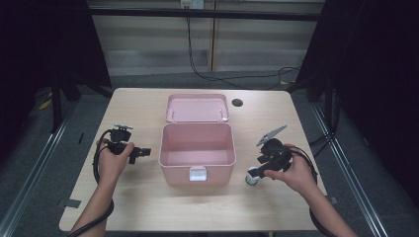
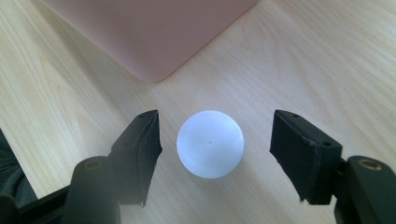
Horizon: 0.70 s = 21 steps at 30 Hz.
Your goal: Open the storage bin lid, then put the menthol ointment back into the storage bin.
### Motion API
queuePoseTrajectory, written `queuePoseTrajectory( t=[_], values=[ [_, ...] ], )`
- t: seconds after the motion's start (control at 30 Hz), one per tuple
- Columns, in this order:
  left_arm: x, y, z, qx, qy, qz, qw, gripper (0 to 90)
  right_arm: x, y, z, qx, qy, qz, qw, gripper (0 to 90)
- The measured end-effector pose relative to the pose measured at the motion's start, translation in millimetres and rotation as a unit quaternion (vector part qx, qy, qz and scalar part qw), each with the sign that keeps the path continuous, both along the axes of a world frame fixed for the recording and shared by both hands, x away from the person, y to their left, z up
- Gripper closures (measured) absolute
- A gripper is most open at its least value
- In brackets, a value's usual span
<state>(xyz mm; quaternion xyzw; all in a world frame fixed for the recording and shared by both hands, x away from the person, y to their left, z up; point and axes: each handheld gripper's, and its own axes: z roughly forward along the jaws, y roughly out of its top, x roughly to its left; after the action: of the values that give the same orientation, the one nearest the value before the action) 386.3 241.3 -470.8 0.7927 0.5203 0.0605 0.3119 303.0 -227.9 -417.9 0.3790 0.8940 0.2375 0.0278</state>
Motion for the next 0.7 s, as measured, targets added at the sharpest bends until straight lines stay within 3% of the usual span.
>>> queuePoseTrajectory(
  t=[0.33,0.4,0.53,0.7],
  values=[
    [-12.7,-1.1,-17.9,0.011,-0.016,-0.015,0.9997,22.6,0.6,2.2,-3.1,-0.017,0.002,0.004,0.9999,33.1],
    [-15.4,-3.4,-21.1,0.017,-0.034,-0.017,0.9991,22.1,1.1,2.1,-4.1,-0.022,0.004,0.004,0.9997,32.9],
    [-18.3,-4.6,-23.4,0.024,-0.049,-0.03,0.9981,20.6,0.5,1.2,-6.1,-0.026,0.007,0.001,0.9996,32.8],
    [-24.8,-5.5,-29.7,0.026,-0.083,-0.043,0.9953,15.4,-0.2,-0.1,-8.9,-0.037,0.007,0.003,0.9993,32.8]
  ],
)
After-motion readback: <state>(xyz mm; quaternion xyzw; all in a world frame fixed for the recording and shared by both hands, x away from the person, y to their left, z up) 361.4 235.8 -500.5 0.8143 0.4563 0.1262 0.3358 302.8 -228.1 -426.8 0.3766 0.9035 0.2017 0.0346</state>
